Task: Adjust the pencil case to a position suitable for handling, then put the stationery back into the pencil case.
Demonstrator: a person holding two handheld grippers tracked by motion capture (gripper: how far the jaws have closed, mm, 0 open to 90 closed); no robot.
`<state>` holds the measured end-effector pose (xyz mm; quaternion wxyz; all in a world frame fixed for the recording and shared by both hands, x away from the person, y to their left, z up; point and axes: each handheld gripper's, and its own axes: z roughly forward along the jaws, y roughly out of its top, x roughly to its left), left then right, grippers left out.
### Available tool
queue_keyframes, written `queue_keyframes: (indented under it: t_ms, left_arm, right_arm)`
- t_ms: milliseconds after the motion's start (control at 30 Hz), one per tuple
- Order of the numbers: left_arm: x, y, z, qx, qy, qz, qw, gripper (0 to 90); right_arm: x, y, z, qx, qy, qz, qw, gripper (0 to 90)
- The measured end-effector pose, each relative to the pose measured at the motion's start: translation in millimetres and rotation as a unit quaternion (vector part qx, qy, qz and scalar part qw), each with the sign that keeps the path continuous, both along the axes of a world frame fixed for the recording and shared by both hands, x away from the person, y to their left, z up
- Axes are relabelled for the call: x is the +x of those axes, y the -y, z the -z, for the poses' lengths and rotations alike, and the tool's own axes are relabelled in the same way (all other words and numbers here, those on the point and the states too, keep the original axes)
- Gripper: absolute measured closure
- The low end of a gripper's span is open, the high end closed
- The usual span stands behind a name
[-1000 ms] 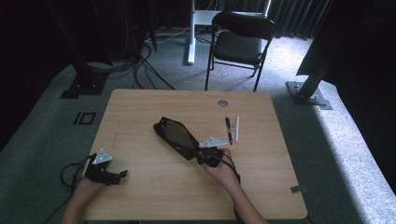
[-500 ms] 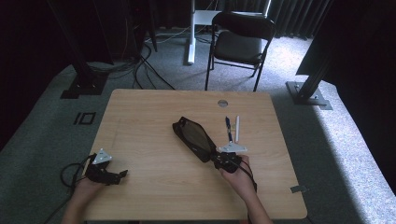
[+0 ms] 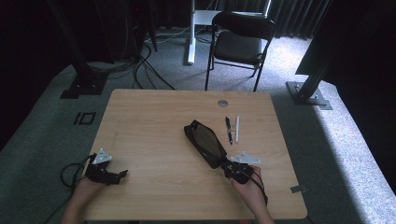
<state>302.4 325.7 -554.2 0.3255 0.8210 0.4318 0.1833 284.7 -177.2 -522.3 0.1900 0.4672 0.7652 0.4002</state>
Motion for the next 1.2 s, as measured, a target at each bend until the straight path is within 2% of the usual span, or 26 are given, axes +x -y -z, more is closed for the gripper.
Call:
queue_keyframes:
  t_ms: [100, 233, 400, 467, 500, 567, 733, 967, 1067, 1200]
  left_arm:
    - [0.0, 0.0, 0.0, 0.0, 0.0, -0.001, 1.0, 1.6]
    - [0.0, 0.0, 0.0, 0.0, 0.0, -0.001, 1.0, 1.6]
    - [0.0, 0.0, 0.0, 0.0, 0.0, -0.001, 1.0, 1.6]
    - [0.1, 0.0, 0.0, 0.0, 0.0, -0.001, 1.0, 1.6]
    - [0.0, 0.0, 0.0, 0.0, 0.0, -0.001, 1.0, 1.6]
    - [0.1, 0.0, 0.0, 0.0, 0.0, -0.001, 1.0, 1.6]
    - [0.1, 0.0, 0.0, 0.0, 0.0, -0.001, 1.0, 1.6]
    - [0.0, 0.0, 0.0, 0.0, 0.0, -0.001, 1.0, 1.6]
    - [0.0, 0.0, 0.0, 0.0, 0.0, -0.001, 1.0, 1.6]
    - [0.0, 0.0, -0.1, 0.0, -0.001, -0.002, 1.0, 1.6]
  right_arm:
    - [-5.7, 4.6, 1.8, 0.005, 0.0, 0.009, 0.9999, 73.0]
    - [-14.2, 6.3, 2.4, 0.001, 0.005, 0.017, 0.9998, 73.0]
    - [-25.6, 9.7, 3.4, 0.002, 0.005, 0.02, 0.9998, 72.9]
    - [-27.6, 11.5, 2.2, 0.0, -0.004, 0.012, 0.9999, 71.8]
    - [-28.7, 13.1, 0.3, 0.009, -0.003, 0.012, 0.9999, 69.6]
    - [-30.6, 13.6, -2.6, 0.007, -0.004, 0.003, 1.0, 62.5]
    - [-33.4, 18.8, -12.7, 0.025, 0.007, 0.006, 0.9996, 55.9]
    - [-19.5, 39.8, -26.6, 0.032, 0.035, 0.037, 0.9982, 48.2]
    - [-6.1, 49.4, -28.8, 0.029, 0.047, 0.059, 0.9968, 44.4]
    - [17.9, 58.0, -25.2, 0.022, 0.044, 0.081, 0.9955, 41.7]
